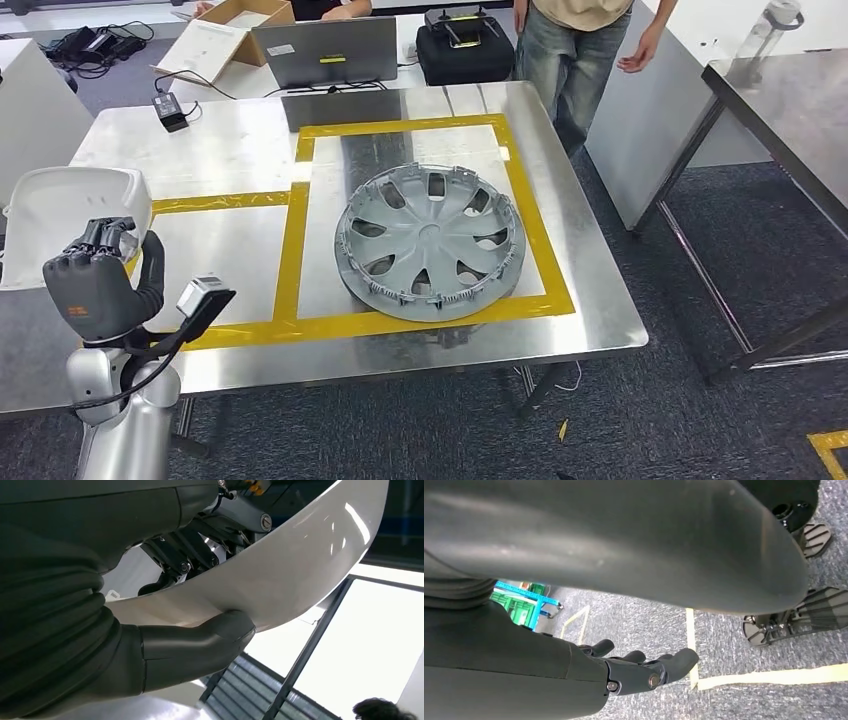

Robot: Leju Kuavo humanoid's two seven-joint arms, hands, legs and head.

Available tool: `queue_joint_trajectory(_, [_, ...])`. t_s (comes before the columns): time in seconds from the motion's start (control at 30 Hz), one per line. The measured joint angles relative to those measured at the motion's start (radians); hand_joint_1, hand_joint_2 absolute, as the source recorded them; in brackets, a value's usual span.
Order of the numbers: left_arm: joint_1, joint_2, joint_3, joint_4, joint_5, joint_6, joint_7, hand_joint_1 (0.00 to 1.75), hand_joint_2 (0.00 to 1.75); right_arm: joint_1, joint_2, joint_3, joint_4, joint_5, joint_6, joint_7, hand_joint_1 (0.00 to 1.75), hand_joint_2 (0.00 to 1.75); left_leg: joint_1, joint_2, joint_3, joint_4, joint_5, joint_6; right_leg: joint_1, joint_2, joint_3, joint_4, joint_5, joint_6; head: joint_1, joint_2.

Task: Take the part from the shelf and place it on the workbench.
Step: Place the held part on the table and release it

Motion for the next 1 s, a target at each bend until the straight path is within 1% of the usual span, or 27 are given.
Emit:
queue_joint_trajectory(0.1, [-0.068,0.0,0.034,0.094,0.001,0.0,-0.019,1.75,1.75,-0.001,0.002,-0.004,0.0,-0.002,0.0,0.0,0.0,0.0,0.0,0.0,0.004,-0.007,0.004,-0.007,0.0,0.0,0.0,0.0,0.0,-0.006,0.0,0.0])
queue_joint_trajectory(0.17, [-0.115,-0.002,0.042,0.151,0.004,0.0,-0.014,1.75,1.75,-0.001,0.003,-0.005,0.0,-0.002,-0.001,0.0,0.0,0.0,0.001,0.0,0.005,-0.01,0.006,-0.012,0.001,-0.001,0.0,0.0,0.0,-0.008,0.0,0.0])
queue_joint_trajectory(0.23, [-0.167,-0.004,0.044,0.224,0.041,0.0,-0.017,1.75,1.75,-0.002,0.004,-0.006,0.0,-0.002,-0.005,-0.001,0.0,0.0,0.001,-0.001,0.005,-0.011,0.007,-0.017,0.001,-0.001,0.0,0.0,0.0,-0.009,0.0,0.0])
queue_joint_trajectory(0.37, [-0.237,-0.004,0.047,0.346,0.087,0.0,-0.02,0.0,1.75,-0.003,0.006,-0.008,0.0,-0.007,-0.014,-0.001,0.0,0.0,0.001,0.0,0.005,-0.011,0.007,-0.02,0.001,0.0,0.0,0.001,0.001,-0.01,0.0,0.0])
queue_joint_trajectory(0.43, [-0.256,-0.003,0.053,0.383,0.085,0.0,-0.014,0.0,1.75,-0.002,0.006,-0.012,0.0,-0.009,-0.018,-0.001,0.0,0.0,0.001,0.0,0.005,-0.011,0.007,-0.02,0.001,0.0,0.001,0.0,0.001,-0.01,0.0,0.0])
queue_joint_trajectory(0.57, [-0.292,0.003,0.07,0.462,0.112,0.001,-0.026,0.0,0.0,-0.002,0.007,-0.02,0.0,-0.015,-0.016,-0.001,0.0,0.0,0.0,0.0,0.005,-0.01,0.007,-0.02,0.0,0.0,0.001,0.0,0.001,-0.01,0.0,0.0])
queue_joint_trajectory(0.7, [-0.312,0.005,0.077,0.514,0.113,0.002,-0.039,0.0,0.0,-0.002,0.009,-0.027,0.0,-0.019,-0.012,-0.001,0.0,0.0,0.0,-0.001,0.005,-0.01,0.006,-0.02,-0.001,0.0,0.001,-0.001,0.001,-0.01,0.0,0.0])
queue_joint_trajectory(0.8, [-0.316,0.0,0.077,0.528,0.098,0.001,-0.039,0.0,0.0,-0.001,0.01,-0.029,0.0,-0.019,-0.011,-0.001,0.0,0.0,-0.001,0.0,0.005,-0.01,0.006,-0.02,-0.001,0.0,0.001,-0.001,0.001,-0.01,0.0,0.0])
queue_joint_trajectory(0.9, [-0.319,-0.008,0.077,0.538,0.116,-0.001,-0.053,0.0,0.0,-0.002,0.011,-0.03,0.0,-0.019,-0.008,-0.001,0.0,0.0,-0.001,0.0,0.005,-0.01,0.006,-0.019,-0.001,0.0,0.001,-0.001,0.001,-0.01,0.0,0.0])
queue_joint_trajectory(0.97, [-0.32,-0.012,0.076,0.544,0.147,-0.007,-0.062,0.0,0.0,-0.003,0.012,-0.03,0.0,-0.017,-0.005,-0.001,0.0,0.0,-0.003,-0.001,0.005,-0.008,0.005,-0.011,-0.005,0.0,0.003,-0.006,0.005,-0.004,0.0,0.0])
queue_joint_trajectory(1.0, [-0.321,-0.013,0.075,0.543,0.166,-0.01,-0.065,0.0,0.0,-0.003,0.013,-0.03,0.0,-0.016,-0.003,-0.001,0.0,0.0,-0.005,-0.001,0.008,-0.013,0.009,-0.004,-0.006,0.0,0.007,-0.012,0.009,0.001,0.0,0.0])
